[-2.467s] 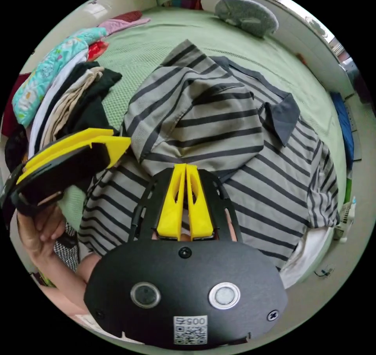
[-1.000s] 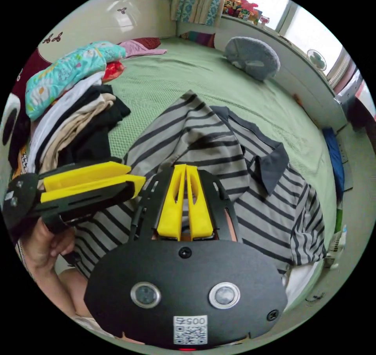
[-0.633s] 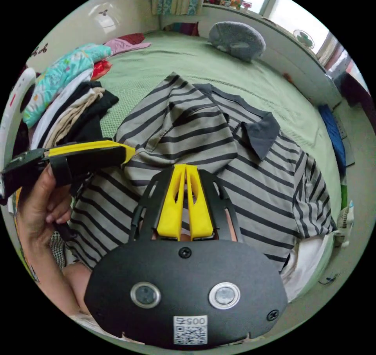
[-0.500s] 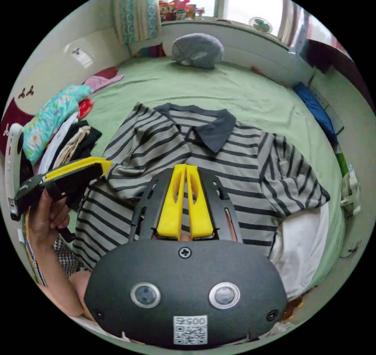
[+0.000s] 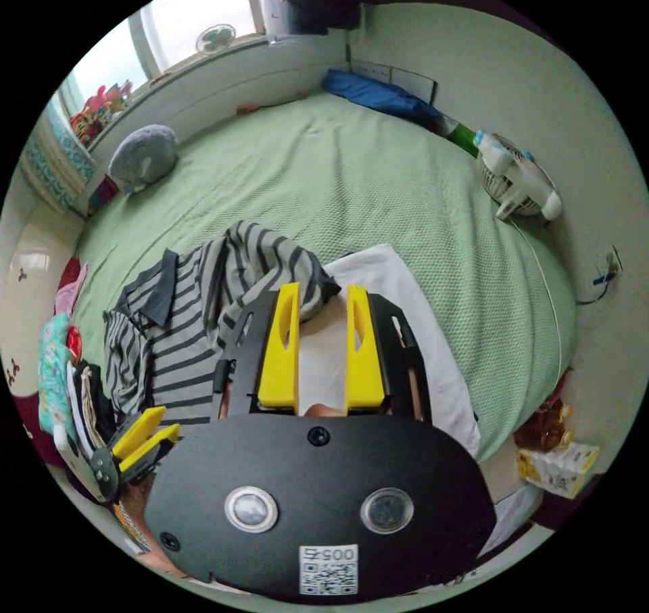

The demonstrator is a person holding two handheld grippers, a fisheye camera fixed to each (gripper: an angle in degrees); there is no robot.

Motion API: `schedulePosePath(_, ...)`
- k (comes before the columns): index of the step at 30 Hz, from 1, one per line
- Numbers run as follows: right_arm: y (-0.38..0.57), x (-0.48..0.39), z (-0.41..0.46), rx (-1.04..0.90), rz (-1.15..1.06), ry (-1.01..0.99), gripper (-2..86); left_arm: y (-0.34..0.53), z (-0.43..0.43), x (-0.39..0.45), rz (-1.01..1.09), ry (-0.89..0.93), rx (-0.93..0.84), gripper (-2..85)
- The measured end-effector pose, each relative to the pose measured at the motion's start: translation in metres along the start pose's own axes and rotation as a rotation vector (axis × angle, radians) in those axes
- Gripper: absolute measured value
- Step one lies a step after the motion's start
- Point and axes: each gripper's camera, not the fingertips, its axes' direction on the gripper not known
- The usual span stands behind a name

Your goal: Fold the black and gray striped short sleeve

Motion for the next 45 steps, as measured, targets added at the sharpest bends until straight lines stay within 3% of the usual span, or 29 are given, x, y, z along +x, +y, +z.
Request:
schedulePosePath(4,-0.018,0.022,0.026,-0.081,0.099,0.023,7.5,-0.011,0.01,0.013,0.007,-0.021,-0.001,11.4)
schedulePosePath(9,-0.026,0.026,0.026,-0.035,0.08,-0.003,2.1,-0.019,0.018,0.005,-0.096,0.026,0.017,8.5)
schedulePosePath(12,-0.024,0.003,-0.005,0.11,-0.011,-0.087,0.6,-0.021,0.02,0.002,-0.131,0.046,0.026,5.3)
schedulePosePath(16,-0.006,-0.076,-0.044,0.208,-0.338,-0.178,0.4,-0.021,0.016,0.001,-0.164,-0.065,0.047,2.0)
schedulePosePath(18,0.011,-0.115,-0.047,0.19,-0.509,-0.246,0.4,-0.02,0.015,-0.003,-0.184,-0.057,0.053,2.1)
schedulePosePath(20,0.032,-0.158,-0.029,0.049,-0.668,-0.324,1.0,-0.018,0.015,-0.01,-0.211,-0.027,0.071,4.1)
schedulePosePath(23,0.042,-0.176,0.005,-0.098,-0.714,-0.333,5.5,-0.017,0.017,-0.018,-0.24,-0.008,0.068,7.8)
schedulePosePath(25,0.037,-0.166,0.009,-0.067,-0.665,-0.333,7.4,-0.016,0.018,-0.02,-0.247,0.004,0.076,8.3)
schedulePosePath(28,0.02,-0.138,-0.003,-0.007,-0.584,-0.497,9.1,-0.017,0.018,-0.018,-0.224,0.017,0.106,8.4)
schedulePosePath(36,-0.037,-0.149,0.033,0.008,-0.43,-0.265,10.6,-0.018,0.057,-0.023,-0.22,0.081,0.108,9.4)
schedulePosePath(40,-0.046,-0.206,0.07,-0.108,-0.497,-0.314,10.1,-0.02,0.072,-0.019,-0.202,0.031,0.025,9.6)
schedulePosePath(43,-0.047,-0.253,0.104,-0.116,-0.515,-0.081,10.4,-0.017,0.075,-0.018,-0.204,0.025,0.03,9.1)
schedulePosePath(45,-0.047,-0.274,0.129,-0.185,-0.528,-0.05,9.4,-0.015,0.074,-0.022,-0.222,0.031,0.043,7.9)
